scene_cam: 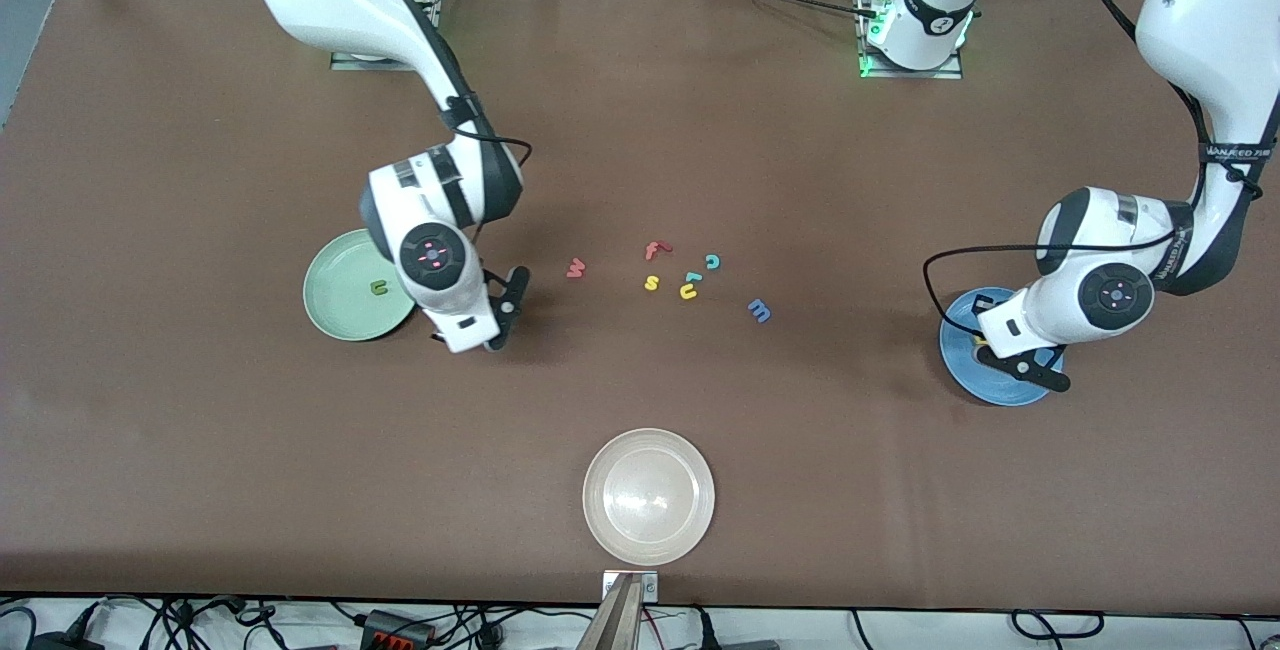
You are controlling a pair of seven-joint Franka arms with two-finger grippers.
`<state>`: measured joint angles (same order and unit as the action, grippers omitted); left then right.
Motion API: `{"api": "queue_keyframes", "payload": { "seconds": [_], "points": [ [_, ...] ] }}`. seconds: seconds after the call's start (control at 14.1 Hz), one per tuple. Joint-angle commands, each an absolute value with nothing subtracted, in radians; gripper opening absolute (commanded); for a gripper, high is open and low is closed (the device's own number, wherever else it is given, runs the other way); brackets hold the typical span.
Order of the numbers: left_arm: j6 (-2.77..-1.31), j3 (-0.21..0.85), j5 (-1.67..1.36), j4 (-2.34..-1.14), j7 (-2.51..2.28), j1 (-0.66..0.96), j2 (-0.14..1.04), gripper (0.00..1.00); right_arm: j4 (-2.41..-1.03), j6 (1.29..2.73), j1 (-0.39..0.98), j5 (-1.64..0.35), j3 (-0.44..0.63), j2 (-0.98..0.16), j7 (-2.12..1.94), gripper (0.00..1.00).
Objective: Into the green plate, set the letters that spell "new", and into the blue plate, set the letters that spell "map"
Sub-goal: 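Carry the orange e to the green plate while the left gripper carries the teal q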
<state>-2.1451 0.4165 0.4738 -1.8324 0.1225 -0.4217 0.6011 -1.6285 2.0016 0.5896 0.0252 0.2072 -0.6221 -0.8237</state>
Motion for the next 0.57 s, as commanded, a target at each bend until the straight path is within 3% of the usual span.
{"api": "queue_keyframes", "payload": {
  "seconds": [0.0,0.07,0.14,0.5],
  "points": [
    [-2.152,0.431,0.497,-1.83,0.144,-0.442,0.606,0.47,-1.661,1.895,0.554,0.041,0.234,-0.574,-0.824,0.17],
    [-2.151,0.433,0.495,-1.83,0.143,-0.44,0.606,0.9,-1.672,1.875,0.529,0.04,0.239,-0.568,-0.825,0.17],
    [-2.145,0.442,0.495,-1.832,0.144,-0.442,0.6,1.0,-1.699,1.868,0.5,0.035,0.239,-0.554,-0.824,0.17],
    [-2.031,0.615,0.466,-1.812,0.097,-0.44,0.558,1.0,-1.92,2.04,0.452,0.02,0.235,-0.493,-0.816,0.18]
  ]
}}
